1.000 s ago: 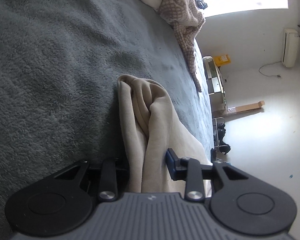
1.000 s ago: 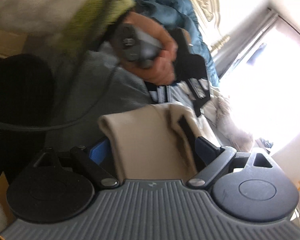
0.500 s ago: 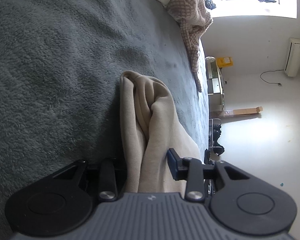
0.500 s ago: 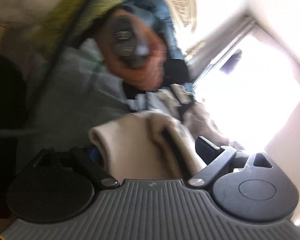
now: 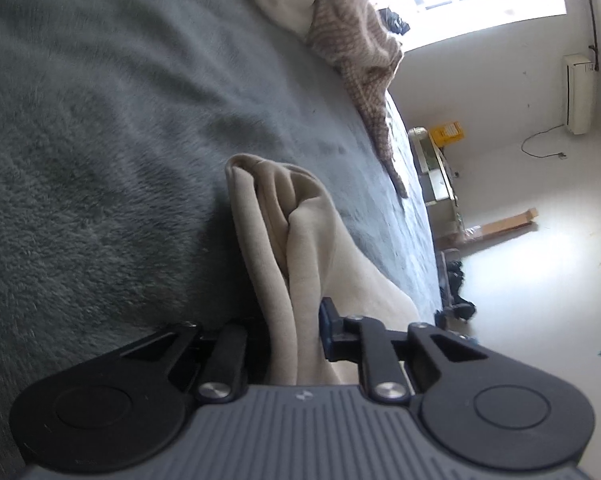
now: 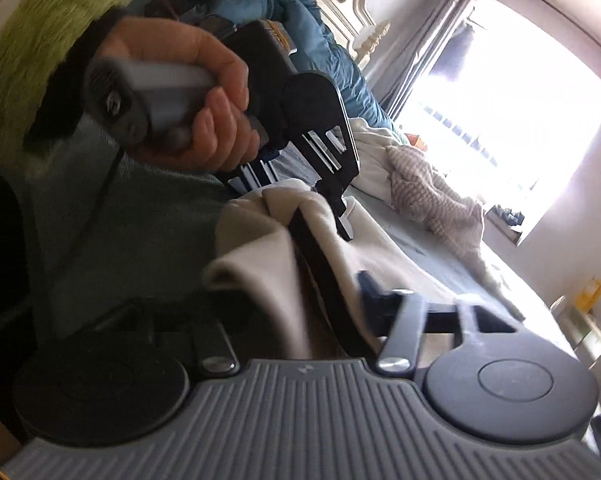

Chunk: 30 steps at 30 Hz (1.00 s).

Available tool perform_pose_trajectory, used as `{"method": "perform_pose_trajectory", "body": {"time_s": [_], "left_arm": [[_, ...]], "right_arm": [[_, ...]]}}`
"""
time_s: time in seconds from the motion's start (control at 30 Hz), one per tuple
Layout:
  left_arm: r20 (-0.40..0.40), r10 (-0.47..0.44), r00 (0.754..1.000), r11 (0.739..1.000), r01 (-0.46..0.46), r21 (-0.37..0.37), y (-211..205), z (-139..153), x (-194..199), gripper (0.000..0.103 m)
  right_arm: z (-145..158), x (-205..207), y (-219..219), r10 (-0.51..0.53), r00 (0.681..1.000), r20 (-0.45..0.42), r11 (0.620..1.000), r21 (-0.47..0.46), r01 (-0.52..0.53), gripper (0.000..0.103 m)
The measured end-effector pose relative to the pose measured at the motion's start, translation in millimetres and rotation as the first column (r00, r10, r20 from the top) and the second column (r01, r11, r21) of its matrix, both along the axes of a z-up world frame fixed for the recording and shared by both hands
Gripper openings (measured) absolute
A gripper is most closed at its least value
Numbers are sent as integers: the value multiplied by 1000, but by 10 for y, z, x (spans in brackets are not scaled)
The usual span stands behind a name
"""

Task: Fold clothes
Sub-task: 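Raise the held hoodie edge higher with both grippers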

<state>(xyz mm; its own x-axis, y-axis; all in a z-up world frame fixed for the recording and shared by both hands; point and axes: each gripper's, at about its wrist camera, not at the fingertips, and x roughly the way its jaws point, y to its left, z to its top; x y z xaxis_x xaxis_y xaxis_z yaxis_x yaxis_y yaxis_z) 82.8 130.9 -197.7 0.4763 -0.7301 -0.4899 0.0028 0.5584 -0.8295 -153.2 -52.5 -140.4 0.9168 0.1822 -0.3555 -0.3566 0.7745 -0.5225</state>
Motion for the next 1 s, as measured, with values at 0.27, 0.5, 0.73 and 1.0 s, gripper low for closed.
{"method": "perform_pose_trajectory", "body": {"time_s": [0.27, 0.5, 0.73, 1.0], "left_arm": [[187, 31, 982, 999, -38, 31, -155, 600, -312, 14], [275, 25, 961, 998, -38, 42, -493, 1013, -429, 14], [342, -27, 939, 993, -12, 113, -1032, 1400, -522, 14], [375, -116, 920, 977, 37, 211, -1842, 1667, -553, 14]], "right_arm": [[254, -102, -147, -21, 1000, 0, 989, 146, 21, 12], [344, -160, -448, -40, 999, 21, 954, 298, 32, 10], [425, -245, -915, -80, 996, 39, 882, 468, 53, 10], [428, -287, -1560, -146, 989, 29, 757, 647, 93, 10]]}}
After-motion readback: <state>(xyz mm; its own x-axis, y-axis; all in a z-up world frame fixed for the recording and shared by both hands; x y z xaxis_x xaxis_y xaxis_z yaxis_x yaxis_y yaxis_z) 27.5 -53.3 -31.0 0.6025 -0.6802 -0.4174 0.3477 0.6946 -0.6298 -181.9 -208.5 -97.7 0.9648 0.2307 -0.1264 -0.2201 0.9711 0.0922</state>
